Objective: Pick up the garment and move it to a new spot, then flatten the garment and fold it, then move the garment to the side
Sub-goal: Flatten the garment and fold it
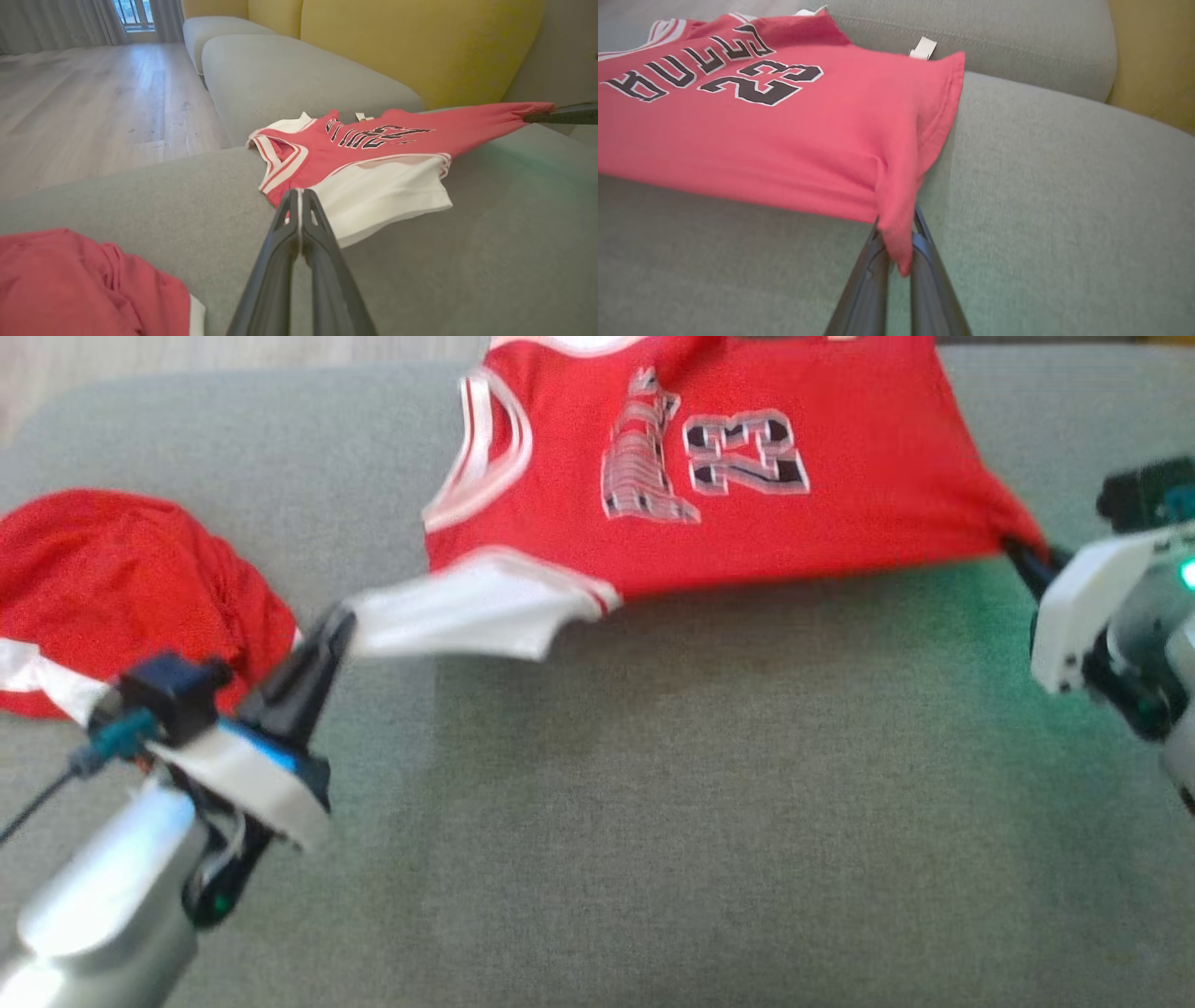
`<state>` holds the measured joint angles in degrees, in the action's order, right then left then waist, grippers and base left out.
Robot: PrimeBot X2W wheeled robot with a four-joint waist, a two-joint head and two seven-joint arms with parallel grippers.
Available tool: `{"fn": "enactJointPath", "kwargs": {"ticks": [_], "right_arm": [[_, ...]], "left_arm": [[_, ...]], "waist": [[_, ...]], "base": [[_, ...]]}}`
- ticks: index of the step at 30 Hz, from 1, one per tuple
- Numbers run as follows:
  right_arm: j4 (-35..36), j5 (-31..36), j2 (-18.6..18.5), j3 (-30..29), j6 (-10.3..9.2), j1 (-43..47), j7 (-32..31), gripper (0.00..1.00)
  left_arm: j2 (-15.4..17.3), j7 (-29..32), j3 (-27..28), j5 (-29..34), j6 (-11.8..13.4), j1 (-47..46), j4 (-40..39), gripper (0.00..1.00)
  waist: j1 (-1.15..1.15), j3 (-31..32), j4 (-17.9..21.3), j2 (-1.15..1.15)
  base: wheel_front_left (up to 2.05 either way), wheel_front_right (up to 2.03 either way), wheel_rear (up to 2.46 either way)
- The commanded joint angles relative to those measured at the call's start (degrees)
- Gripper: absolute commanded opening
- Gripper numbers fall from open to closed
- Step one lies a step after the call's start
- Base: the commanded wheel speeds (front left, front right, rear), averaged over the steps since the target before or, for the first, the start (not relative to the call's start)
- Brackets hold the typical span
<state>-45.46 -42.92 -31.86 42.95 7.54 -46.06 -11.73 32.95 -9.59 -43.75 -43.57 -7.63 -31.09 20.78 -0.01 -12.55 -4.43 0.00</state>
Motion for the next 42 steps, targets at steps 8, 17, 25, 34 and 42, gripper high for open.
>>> {"fn": "enactJointPath", "kwargs": {"ticks": [8, 17, 25, 34, 42], "right_arm": [[5.4, -6.4, -5.7, 4.1, -0.05, 6.9, -4.1, 0.00], [8.9, -11.8, -8.7, 7.5, -0.05, 12.9, -9.7, 0.00], [14.9, -18.2, -11.4, 8.3, -0.05, 18.8, -17.5, 0.00], [17.3, -17.4, -11.0, 5.0, -0.05, 16.8, -19.8, 0.00], [15.2, -13.6, -7.9, 1.0, -0.05, 9.6, -22.2, 0.00]], "left_arm": [[7.6, 4.2, -2.6, -5.1, 0.1, 4.2, -9.5, 0.00], [12.2, 9.4, -6.3, -9.6, 0.2, 9.4, -16.8, 0.00], [14.5, 10.8, -7.3, -10.5, 2.9, 13.4, -21.9, 0.00], [13.4, 11.7, -6.7, -7.5, 4.4, 8.8, -20.9, 0.00], [11.1, 15.3, -7.3, -3.4, 2.0, -2.6, -15.1, 0.00]], "waist": [[0.01, 5.9, -0.8, 0.00], [0.01, 11.5, -0.9, 0.00], [0.01, 13.6, -0.5, 0.00], [0.01, 11.0, 0.4, 0.00], [0.01, 4.5, 1.5, 0.00]], "base": [[0.00, 0.00, 0.00], [0.00, 0.00, 0.00], [0.00, 0.00, 0.00], [0.00, 0.00, 0.00], [0.00, 0.00, 0.00]]}}
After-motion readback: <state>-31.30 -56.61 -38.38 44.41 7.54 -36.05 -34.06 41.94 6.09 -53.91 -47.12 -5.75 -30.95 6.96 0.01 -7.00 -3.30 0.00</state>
